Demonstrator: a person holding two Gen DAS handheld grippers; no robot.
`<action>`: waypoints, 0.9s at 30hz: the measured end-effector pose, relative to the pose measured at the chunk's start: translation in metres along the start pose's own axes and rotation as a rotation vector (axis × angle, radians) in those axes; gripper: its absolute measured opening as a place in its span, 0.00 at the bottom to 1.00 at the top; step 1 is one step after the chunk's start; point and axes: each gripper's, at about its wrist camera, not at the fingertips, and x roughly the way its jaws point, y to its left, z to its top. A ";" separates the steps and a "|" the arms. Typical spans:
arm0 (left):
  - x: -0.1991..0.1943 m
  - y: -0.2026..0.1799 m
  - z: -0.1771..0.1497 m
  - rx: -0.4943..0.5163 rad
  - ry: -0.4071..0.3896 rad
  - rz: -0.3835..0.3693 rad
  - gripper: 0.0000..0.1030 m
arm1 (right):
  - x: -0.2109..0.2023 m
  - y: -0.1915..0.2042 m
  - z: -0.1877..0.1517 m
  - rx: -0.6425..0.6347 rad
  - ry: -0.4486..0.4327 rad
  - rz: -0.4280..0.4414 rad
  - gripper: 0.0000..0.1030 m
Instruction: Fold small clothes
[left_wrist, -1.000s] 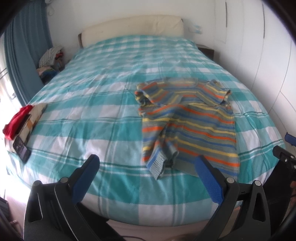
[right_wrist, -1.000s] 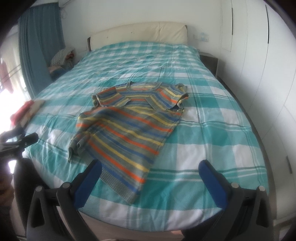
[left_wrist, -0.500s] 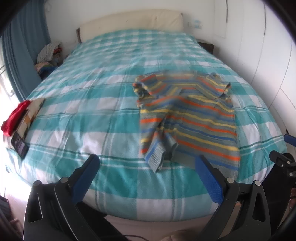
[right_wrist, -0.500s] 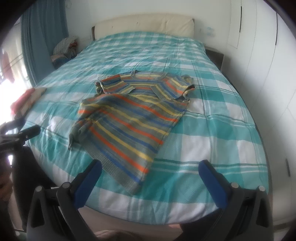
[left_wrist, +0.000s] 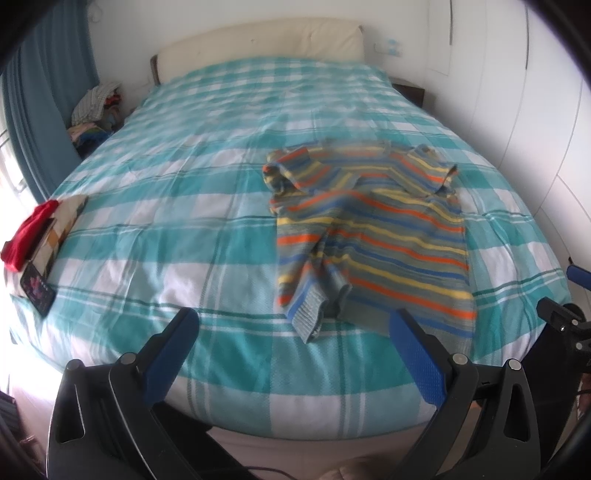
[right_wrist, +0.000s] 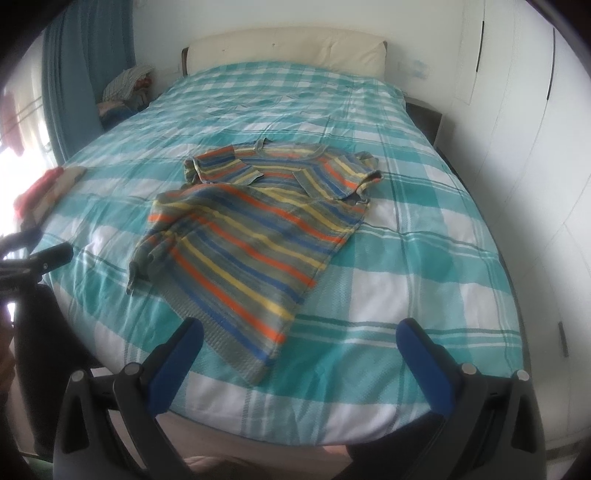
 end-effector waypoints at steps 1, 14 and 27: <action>0.000 0.000 0.000 0.000 0.000 0.000 1.00 | 0.000 0.001 0.000 0.000 0.001 0.004 1.00; 0.002 -0.005 0.001 -0.003 0.017 0.001 1.00 | 0.004 0.005 0.001 -0.008 0.015 0.006 1.00; 0.003 -0.002 0.000 -0.005 0.021 0.000 1.00 | 0.006 0.009 -0.002 -0.008 0.020 0.011 1.00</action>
